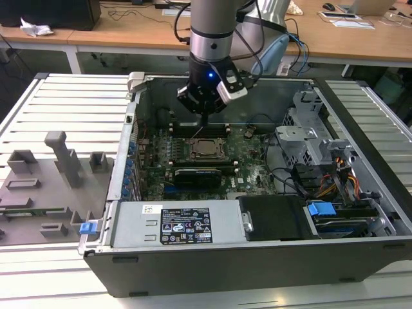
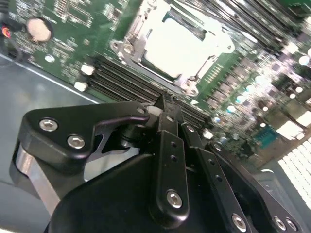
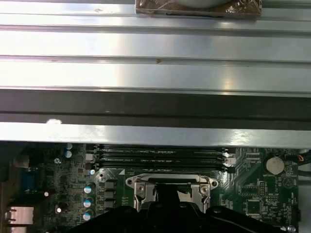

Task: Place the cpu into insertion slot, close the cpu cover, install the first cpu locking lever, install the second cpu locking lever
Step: 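Install the first cpu locking lever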

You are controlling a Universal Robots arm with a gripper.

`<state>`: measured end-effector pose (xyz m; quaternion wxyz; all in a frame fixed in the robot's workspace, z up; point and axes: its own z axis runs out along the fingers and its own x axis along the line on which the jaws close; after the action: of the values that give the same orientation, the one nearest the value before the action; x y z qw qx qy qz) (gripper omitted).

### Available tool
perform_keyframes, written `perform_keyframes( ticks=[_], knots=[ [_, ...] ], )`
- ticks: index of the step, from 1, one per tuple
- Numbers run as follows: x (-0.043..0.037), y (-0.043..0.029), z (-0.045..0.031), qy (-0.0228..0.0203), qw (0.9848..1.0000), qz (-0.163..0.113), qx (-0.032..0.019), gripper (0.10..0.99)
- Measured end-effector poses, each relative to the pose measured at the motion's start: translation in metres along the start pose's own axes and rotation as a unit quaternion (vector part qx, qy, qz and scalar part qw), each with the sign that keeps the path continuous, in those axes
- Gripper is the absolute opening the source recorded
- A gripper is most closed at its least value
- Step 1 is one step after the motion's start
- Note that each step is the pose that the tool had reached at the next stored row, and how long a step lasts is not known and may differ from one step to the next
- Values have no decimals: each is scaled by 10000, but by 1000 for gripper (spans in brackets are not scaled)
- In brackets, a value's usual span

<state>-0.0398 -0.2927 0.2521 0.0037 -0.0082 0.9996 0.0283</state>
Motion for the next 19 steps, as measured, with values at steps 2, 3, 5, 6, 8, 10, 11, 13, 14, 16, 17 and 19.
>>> perform_keyframes(
  ticks=[2, 3, 5, 6, 8, 10, 11, 13, 14, 16, 17, 19],
  knots=[
    [-34, -1, 10, 1, 10000, -1, 0, 102],
    [-36, -2, 19, 1, 10000, -1, -3, 102],
    [-36, -3, 34, 1, 10000, -7, -44, 102],
    [-35, -3, 41, 1, 10000, -10, -62, 102],
    [-31, -3, 60, -3, 10000, -20, -80, 102],
    [-19, -4, 93, -9, 10000, -32, -83, 102],
    [-16, -3, 112, -13, 10000, -36, -83, 102],
    [-14, 4, 138, -15, 10000, -50, -82, 102],
    [-14, 9, 148, -16, 9999, -57, -82, 102],
    [-14, 44, 183, -16, 9999, -74, -83, 102],
    [-14, 68, 202, -15, 9999, -82, -83, 102],
    [-32, 87, 221, -14, 9999, -95, -83, 102]
  ],
)
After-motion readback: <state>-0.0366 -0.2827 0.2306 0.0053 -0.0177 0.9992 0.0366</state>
